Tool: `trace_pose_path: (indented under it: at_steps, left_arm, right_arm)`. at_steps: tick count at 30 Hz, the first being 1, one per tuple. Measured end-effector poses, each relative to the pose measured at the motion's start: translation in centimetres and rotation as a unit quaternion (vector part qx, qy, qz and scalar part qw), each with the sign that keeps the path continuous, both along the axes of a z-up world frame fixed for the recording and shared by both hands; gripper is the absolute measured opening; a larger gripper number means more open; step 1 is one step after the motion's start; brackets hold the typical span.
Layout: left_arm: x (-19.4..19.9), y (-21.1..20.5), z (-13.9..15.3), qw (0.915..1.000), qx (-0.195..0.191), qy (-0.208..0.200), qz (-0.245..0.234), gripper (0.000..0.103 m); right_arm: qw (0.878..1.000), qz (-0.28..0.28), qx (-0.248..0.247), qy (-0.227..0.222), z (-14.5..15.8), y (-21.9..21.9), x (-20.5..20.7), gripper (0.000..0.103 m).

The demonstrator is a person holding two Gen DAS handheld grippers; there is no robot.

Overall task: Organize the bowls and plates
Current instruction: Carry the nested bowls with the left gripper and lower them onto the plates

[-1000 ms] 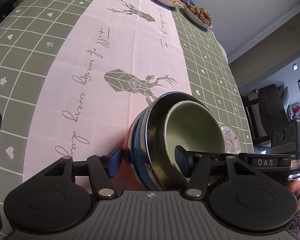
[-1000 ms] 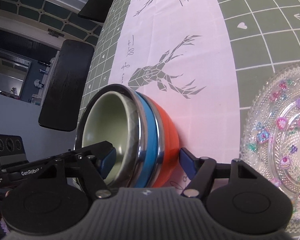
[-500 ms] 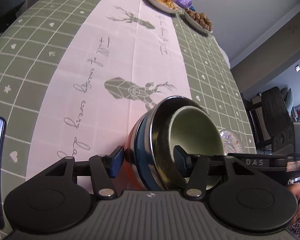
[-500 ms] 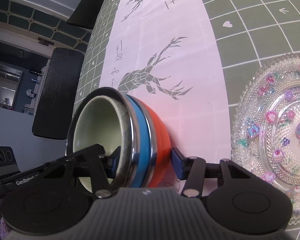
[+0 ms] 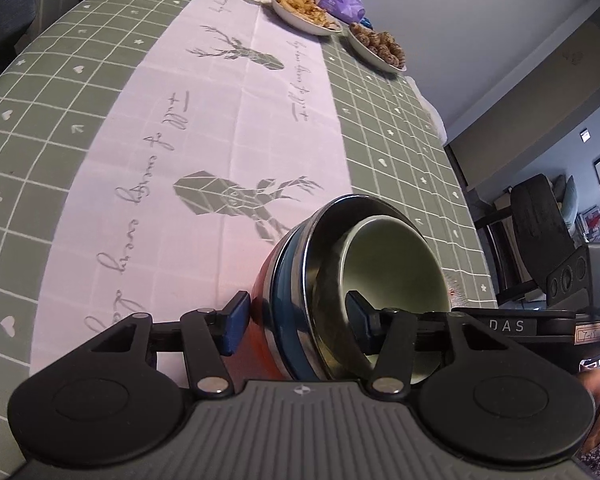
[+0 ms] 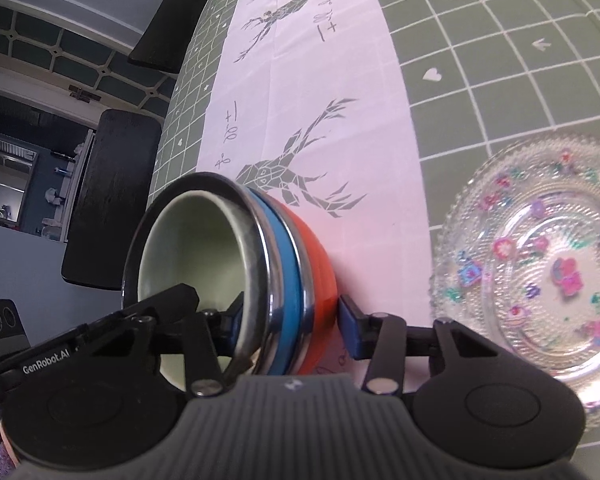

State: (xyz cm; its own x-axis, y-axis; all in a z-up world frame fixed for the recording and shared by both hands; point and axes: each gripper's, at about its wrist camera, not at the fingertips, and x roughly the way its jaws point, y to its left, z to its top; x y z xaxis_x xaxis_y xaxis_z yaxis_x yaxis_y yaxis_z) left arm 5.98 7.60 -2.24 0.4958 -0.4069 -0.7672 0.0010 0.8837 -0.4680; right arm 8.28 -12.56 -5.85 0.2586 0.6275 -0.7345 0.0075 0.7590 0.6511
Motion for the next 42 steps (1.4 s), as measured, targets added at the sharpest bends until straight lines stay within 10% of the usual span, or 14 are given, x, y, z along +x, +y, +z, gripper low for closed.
trace_pose_path:
  at_steps: [21, 42]
  left_arm:
    - [2.6, -11.9, 0.0, 0.9959, -0.047, 0.027, -0.073, 0.055]
    - [3.1, -13.9, -1.1, 0.9956, -0.03, 0.039, -0.08, 0.05]
  right_arm:
    - [0.996, -0.054, -0.075, -0.004, 4.4, -12.5, -2.0, 0.045]
    - [0.995, -0.06, -0.082, -0.008, 3.2, -14.3, -1.9, 0.045]
